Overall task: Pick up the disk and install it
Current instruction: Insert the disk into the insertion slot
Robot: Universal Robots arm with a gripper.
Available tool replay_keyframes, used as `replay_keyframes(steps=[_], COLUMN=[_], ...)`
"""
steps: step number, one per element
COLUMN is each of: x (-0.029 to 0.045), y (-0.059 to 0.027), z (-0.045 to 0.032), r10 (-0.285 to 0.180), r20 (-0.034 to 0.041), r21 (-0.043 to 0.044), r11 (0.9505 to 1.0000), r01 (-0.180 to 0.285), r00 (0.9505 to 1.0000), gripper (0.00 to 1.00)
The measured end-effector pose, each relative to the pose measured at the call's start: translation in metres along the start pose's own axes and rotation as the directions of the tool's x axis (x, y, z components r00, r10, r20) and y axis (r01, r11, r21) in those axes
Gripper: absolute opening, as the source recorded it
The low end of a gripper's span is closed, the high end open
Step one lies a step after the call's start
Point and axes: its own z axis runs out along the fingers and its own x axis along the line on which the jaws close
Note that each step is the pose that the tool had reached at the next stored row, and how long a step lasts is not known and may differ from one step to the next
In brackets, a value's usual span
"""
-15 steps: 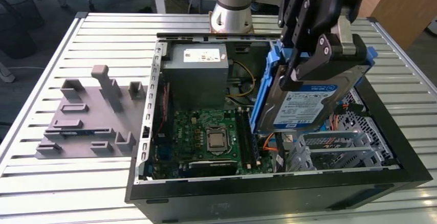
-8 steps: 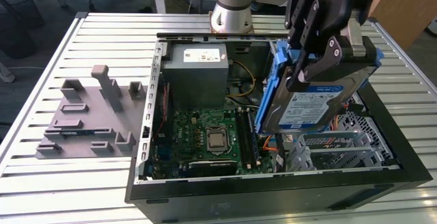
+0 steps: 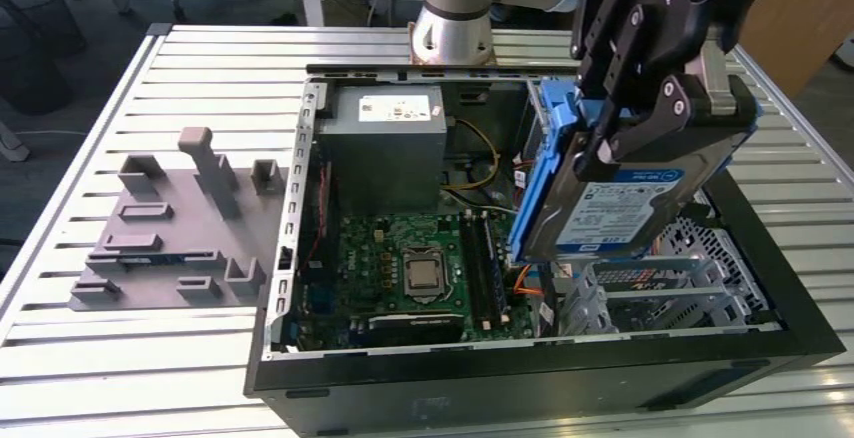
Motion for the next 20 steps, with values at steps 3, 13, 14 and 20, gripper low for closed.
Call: replay_keyframes(steps=[3, 13, 14, 20], x=[-0.0001, -0.0004, -0.0005, -0.0006], y=[-0.0038, -0.0173, -0.0186, -0.0256], z=[0.0007, 0.0031, 0.0033, 0.0045], r10=[0.000, 0.000, 0.000, 0.000], r20=[-0.0001, -0.0001, 0.0000, 0.0000], r21=[0.0000, 0.0000, 0.0000, -0.0001], r11=[1.0000, 1.0000, 1.0000, 1.0000], r01=[0.000, 0.000, 0.000, 0.000], r00=[1.0000, 1.0000, 1.0000, 1.0000], gripper=[0.36, 0.36, 0.36, 0.36])
